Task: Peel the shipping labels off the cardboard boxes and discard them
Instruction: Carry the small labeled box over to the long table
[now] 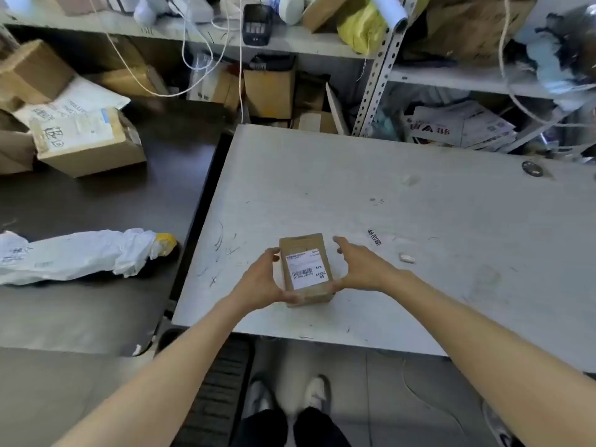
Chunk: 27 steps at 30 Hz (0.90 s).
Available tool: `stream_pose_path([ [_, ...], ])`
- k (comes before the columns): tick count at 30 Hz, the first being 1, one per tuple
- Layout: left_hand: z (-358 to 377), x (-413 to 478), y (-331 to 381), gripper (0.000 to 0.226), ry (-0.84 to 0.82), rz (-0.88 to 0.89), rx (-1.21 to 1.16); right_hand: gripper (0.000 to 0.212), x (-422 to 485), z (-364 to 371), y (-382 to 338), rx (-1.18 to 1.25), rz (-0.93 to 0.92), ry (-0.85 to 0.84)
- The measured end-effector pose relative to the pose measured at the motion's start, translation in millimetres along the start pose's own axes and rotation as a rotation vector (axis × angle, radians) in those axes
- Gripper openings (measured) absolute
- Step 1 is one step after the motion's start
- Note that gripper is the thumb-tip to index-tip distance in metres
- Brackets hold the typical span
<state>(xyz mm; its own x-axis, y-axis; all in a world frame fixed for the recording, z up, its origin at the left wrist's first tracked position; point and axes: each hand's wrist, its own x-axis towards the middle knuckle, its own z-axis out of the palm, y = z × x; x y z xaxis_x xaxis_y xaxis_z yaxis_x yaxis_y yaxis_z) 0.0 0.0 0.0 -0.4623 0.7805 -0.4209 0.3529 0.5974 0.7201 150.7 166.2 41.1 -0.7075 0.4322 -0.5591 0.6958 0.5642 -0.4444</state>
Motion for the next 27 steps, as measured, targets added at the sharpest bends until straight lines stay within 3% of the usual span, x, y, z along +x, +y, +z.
stream_pose_path([
  [5, 24, 7, -9, 0.118, 0.088, 0.055, -0.189, 0.131, 11, 24, 10, 0.301, -0.033, 0.018],
  [17, 28, 11, 1, 0.114, 0.104, 0.117, -0.271, 0.118, 9, 47, 8, 0.570, -0.140, 0.212],
  [27, -5, 14, 79, 0.114, 0.055, 0.250, -0.266, 0.104, -30, -16, 6, 0.605, -0.210, 0.436],
])
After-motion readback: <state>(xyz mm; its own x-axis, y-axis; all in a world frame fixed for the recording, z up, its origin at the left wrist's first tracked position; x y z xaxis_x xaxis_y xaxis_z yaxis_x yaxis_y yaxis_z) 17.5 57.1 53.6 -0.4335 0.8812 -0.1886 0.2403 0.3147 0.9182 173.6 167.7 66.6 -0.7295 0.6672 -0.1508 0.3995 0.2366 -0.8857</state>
